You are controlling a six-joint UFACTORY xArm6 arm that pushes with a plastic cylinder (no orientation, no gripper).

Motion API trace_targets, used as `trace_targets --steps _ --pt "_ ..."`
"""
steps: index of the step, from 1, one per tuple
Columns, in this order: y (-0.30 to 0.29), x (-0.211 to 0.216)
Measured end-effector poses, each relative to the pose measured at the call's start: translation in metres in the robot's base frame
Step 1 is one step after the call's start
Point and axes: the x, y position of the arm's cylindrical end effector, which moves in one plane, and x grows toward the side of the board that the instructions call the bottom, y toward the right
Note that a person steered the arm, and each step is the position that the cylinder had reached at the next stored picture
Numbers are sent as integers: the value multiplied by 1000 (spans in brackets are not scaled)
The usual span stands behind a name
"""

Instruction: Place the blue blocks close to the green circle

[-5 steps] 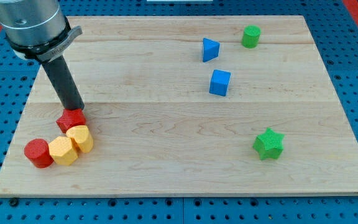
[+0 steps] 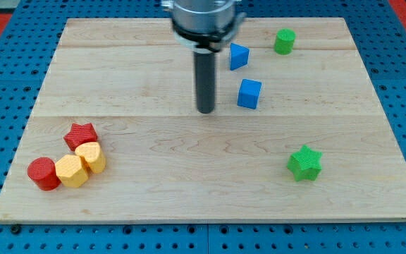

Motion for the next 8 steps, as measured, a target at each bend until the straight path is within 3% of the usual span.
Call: trace_targets --steps 3,5,6,7,8 --pt "94 -54" --pt "122 -97" --pt "117 -30" --pt "52 -22" --pt "-13 -49"
